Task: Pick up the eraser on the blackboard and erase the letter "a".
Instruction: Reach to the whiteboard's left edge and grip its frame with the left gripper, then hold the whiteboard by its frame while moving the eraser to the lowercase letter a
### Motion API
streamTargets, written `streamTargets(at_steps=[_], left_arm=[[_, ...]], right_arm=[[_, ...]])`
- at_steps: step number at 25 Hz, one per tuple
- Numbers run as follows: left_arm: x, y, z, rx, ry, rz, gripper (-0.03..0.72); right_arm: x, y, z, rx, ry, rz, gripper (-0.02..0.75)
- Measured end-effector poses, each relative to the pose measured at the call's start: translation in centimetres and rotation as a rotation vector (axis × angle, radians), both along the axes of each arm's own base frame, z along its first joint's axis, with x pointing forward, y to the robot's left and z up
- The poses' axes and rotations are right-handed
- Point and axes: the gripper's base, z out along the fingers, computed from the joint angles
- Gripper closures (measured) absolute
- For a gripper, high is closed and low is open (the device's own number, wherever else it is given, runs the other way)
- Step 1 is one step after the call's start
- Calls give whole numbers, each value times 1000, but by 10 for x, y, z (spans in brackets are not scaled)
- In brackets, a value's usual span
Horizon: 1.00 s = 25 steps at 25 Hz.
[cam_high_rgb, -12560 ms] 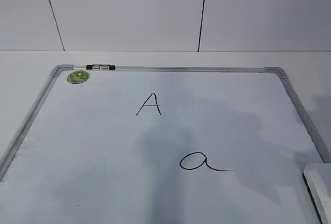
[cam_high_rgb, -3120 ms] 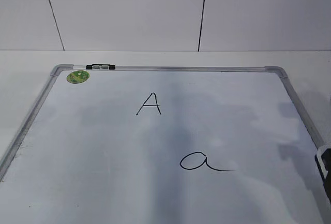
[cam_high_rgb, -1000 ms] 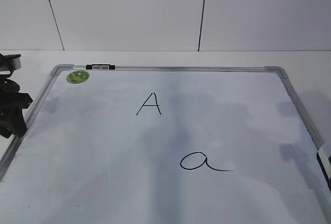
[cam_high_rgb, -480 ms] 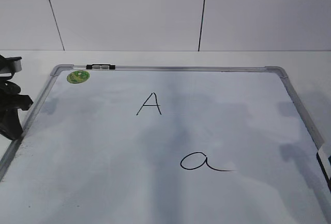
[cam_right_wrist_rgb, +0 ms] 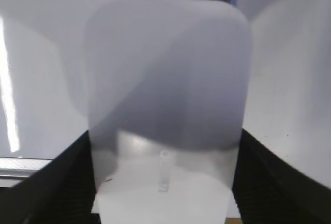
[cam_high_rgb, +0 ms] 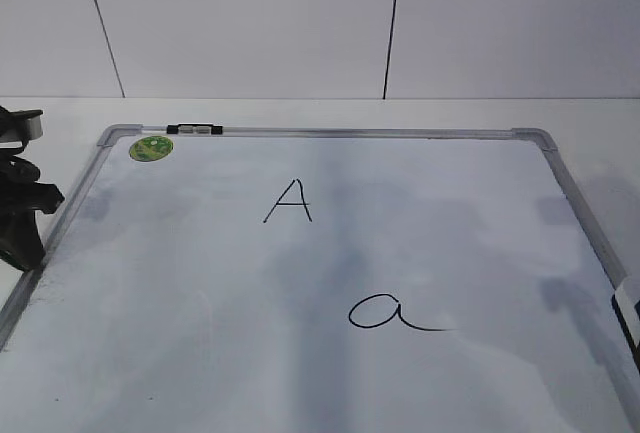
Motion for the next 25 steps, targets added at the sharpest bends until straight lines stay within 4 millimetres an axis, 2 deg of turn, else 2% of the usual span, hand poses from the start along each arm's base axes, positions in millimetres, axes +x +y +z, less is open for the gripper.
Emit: streamTargets(at_steps=[7, 25], left_arm=[[0, -1, 0, -7, 0, 3, 552], [0, 0, 0, 5, 0, -5, 517]], right_arm=[[0, 0, 0, 0, 0, 0, 167], [1, 0, 0, 1, -8, 1, 167]])
